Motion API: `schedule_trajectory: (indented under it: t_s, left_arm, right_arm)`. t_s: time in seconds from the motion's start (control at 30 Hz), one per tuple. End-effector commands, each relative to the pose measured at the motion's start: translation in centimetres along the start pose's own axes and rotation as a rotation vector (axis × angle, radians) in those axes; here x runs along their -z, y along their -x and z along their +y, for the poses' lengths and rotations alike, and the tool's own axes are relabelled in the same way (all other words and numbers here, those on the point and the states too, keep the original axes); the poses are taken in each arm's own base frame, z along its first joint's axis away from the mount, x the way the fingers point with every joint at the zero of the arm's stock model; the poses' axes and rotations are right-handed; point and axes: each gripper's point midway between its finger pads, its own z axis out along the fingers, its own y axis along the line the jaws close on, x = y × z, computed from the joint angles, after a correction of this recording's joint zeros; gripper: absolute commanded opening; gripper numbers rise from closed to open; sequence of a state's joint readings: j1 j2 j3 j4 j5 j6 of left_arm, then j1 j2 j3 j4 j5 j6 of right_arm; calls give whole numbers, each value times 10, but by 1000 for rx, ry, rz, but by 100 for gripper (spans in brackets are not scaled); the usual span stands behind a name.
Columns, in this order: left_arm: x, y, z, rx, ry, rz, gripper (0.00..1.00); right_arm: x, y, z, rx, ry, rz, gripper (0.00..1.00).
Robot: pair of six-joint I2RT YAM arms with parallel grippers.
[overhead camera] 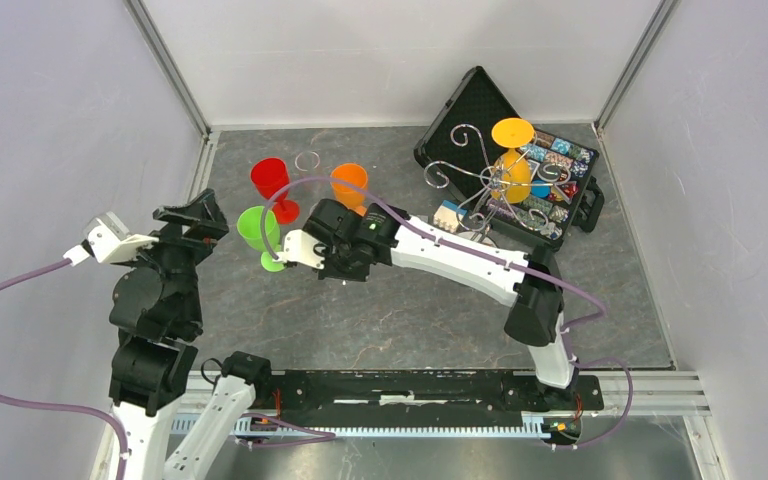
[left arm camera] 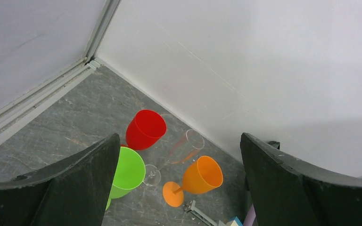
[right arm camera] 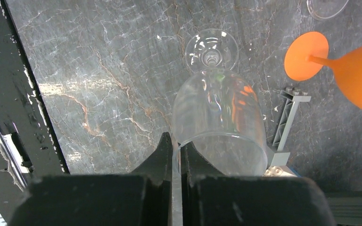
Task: Take the wine glass off the wine glass rack
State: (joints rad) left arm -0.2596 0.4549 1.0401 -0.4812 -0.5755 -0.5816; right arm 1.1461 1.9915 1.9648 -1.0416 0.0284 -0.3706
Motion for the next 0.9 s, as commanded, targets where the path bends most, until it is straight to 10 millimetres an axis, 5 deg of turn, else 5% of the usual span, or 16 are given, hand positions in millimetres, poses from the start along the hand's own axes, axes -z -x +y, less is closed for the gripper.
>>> schedule_trajectory:
  t_s: [0.0,0.4,0.87]
  left_arm:
    - [-3,7,0,-20,9,-37,100]
    - [-9,-1,-4,-24,0,-12,100]
    - [-13,-10,-5,-26,-2,10,100]
  right_arm:
    - [7,22,-10,39,-6,-64,1]
    - [-10,34,-31,57,-30,-81,8]
    - [-12,52,-58,50,-125,-149,34]
